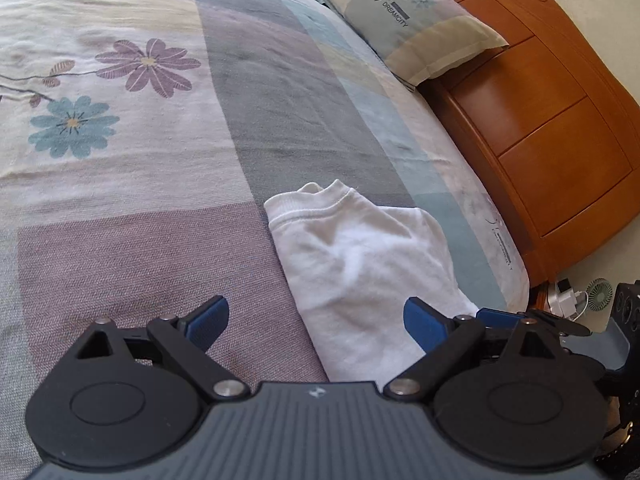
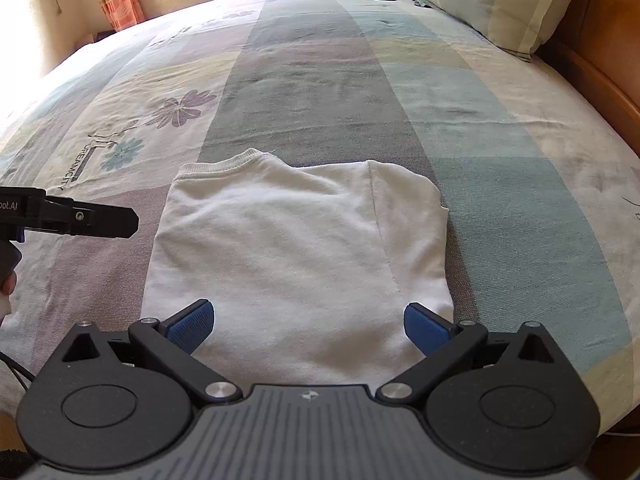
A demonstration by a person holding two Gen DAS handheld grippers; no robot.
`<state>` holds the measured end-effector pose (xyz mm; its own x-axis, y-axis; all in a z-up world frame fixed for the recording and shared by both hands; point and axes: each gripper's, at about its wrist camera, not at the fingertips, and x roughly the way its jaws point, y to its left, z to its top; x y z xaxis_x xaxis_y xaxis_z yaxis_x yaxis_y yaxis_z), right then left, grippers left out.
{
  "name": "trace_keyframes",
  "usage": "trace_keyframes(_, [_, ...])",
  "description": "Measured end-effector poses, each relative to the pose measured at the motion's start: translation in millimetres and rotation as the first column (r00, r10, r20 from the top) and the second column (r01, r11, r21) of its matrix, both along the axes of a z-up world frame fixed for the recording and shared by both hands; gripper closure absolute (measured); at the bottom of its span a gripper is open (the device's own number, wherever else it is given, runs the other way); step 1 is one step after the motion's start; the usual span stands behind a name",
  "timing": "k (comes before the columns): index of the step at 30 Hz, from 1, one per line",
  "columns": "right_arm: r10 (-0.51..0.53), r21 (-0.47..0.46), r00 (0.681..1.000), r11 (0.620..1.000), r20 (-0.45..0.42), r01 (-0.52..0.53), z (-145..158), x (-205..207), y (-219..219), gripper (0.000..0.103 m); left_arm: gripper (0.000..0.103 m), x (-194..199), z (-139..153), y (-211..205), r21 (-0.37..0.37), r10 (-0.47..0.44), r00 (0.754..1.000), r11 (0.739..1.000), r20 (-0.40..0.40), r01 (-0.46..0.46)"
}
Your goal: Fold clothes
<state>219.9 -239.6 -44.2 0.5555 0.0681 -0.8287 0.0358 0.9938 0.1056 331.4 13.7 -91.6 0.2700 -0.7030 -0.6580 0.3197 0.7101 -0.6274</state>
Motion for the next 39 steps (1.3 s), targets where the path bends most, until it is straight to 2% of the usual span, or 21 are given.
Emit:
trace_keyframes(2, [0.003, 0.025, 1.0, 1.0, 0.006, -0.004, 2, -1, -2, 0.0, 0.009, 3, -5, 4, -0.059, 0.005, 0.999, 0.998, -0.052, -0.008])
trace_keyframes(6, [-0.014, 0.096, 0.999, 0.995, 0.043, 0.01, 12, -3, -12, 0.0, 0.009, 7, -12, 5, -0.111, -0.002, 0.994, 0.994, -0.106, -0.01])
trace_keyframes(12, [-0.145, 0.206, 0.988, 0.969, 0.046, 0.133, 12, -1, -50, 0.0, 0.009, 7, -28, 1, -0.192, -0.034, 0.977, 0.981, -0.21, -0.007])
trace_keyframes(17, [-0.217, 0.244, 0.976, 0.947, 0.011, 0.208, 0, 7, -88, 0.0, 0.009, 2, -40, -6, -0.245, -0.054, 0.96, 0.969, -0.275, -0.015])
trace_keyframes(23, [-0.206, 0.444, 0.97, 0.863, -0.125, 0.241, -43, 18, -132, 0.0, 0.009, 3, -46, -11, -0.283, -0.056, 0.951, 0.958, -0.304, -0.034])
trace_keyframes(26, [-0.188, 0.555, 0.973, 0.799, -0.136, 0.232, -58, 21, -146, 0.0, 0.009, 8, -47, -16, -0.316, -0.052, 0.951, 0.947, -0.305, -0.049])
trace_keyframes(29, [-0.177, 0.637, 0.975, 0.738, -0.137, 0.224, -66, 31, -159, 0.0, 0.009, 16, -49, -29, -0.309, -0.051, 0.957, 0.95, -0.285, -0.041])
trace_keyframes(34, [-0.182, 0.767, 0.972, 0.6, -0.146, 0.228, -84, 55, -182, 0.0, 0.008, 22, -48, -40, -0.299, -0.058, 0.963, 0.954, -0.261, -0.023])
trace_keyframes(36, [-0.178, 0.781, 0.973, 0.582, -0.148, 0.225, -86, 61, -184, 0.0, 0.008, 21, -47, -38, -0.311, -0.059, 0.961, 0.95, -0.269, -0.029])
trace_keyframes(39, [-0.156, 0.765, 0.976, 0.607, -0.149, 0.214, -82, 58, -175, 0.0, 0.008, 14, -47, -31, -0.34, -0.079, 0.945, 0.94, -0.319, -0.036])
